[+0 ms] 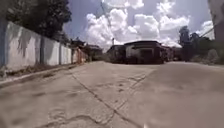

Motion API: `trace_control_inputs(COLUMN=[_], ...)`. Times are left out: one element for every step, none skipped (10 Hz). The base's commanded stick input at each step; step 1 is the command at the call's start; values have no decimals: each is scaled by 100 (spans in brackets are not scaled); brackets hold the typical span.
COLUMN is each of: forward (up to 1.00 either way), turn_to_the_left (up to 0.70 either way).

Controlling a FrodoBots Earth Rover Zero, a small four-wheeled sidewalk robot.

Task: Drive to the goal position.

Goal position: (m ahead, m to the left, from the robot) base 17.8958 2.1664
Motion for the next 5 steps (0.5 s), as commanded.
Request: trace_control_inputs(forward=[85, 85, 85, 85, 85], turn_to_the_left=[0, 0, 0, 0, 0])
